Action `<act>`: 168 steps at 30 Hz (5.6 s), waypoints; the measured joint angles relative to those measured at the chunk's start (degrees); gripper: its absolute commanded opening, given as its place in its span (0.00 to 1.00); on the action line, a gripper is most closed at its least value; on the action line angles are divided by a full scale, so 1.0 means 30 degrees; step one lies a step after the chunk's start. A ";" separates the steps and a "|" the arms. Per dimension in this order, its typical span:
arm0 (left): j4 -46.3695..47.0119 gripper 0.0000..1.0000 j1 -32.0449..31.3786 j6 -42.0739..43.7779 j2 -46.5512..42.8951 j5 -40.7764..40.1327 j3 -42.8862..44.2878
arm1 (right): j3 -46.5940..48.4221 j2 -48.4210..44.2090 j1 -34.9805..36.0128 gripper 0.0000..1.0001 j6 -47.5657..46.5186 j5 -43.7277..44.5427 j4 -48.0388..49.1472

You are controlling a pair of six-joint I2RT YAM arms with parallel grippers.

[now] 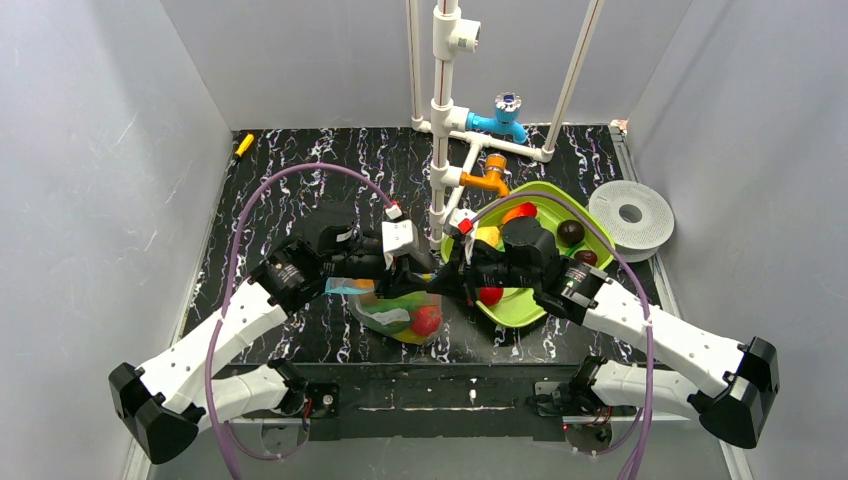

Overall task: Place the food in the zip-top bag and seal the zipper
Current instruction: Zip the zipper food storage bag at the center of the board, then place the zipper food storage bag at the center of the board.

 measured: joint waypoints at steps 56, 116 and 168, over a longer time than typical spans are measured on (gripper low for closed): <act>-0.7417 0.00 0.0087 -0.1545 -0.6659 -0.5967 -0.0197 | -0.2135 -0.2397 -0.0160 0.01 0.0678 0.5843 0.1800; -1.5548 0.71 0.0182 -0.7635 -0.7788 -1.2269 0.3774 | -0.2616 -0.1552 -0.1858 0.01 0.0641 0.7147 0.1370; -1.4885 0.96 0.0182 -0.8466 -1.2808 -1.9365 0.8000 | 2.0451 1.7755 0.4779 0.98 -0.2761 1.7245 -0.8553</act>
